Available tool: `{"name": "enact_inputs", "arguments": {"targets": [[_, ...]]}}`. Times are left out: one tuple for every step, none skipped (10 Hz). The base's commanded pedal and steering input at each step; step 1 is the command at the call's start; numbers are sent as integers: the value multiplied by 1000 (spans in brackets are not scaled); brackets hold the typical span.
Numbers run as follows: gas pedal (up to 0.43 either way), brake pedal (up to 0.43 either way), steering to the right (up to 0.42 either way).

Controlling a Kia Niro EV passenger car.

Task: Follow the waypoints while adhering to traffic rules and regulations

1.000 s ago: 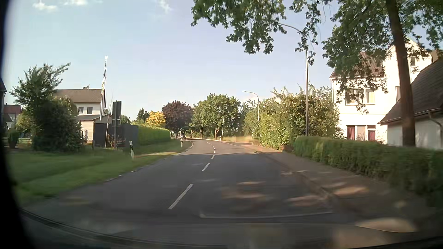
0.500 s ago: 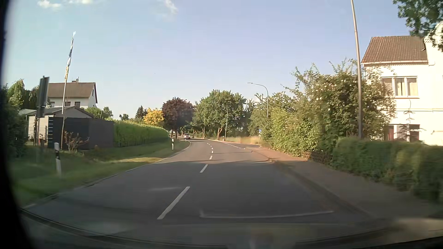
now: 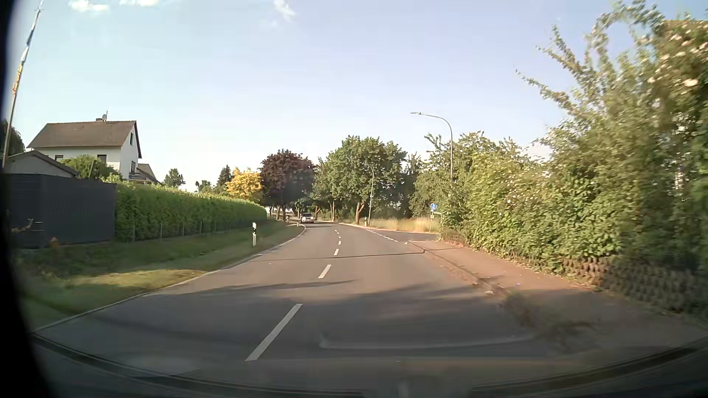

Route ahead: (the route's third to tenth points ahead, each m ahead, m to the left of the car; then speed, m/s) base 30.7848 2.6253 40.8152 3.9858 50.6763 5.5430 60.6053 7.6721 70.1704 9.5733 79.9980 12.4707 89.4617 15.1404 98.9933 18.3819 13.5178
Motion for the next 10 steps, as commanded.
{"name": "enact_inputs", "arguments": {"targets": [[157, 6, -13], [169, 6, -13], [169, 6, -14], [169, 6, -13], [169, 6, -13], [169, 6, -13], [169, 6, -12], [169, 6, -12], [169, 6, -11], [169, 6, -10]]}}
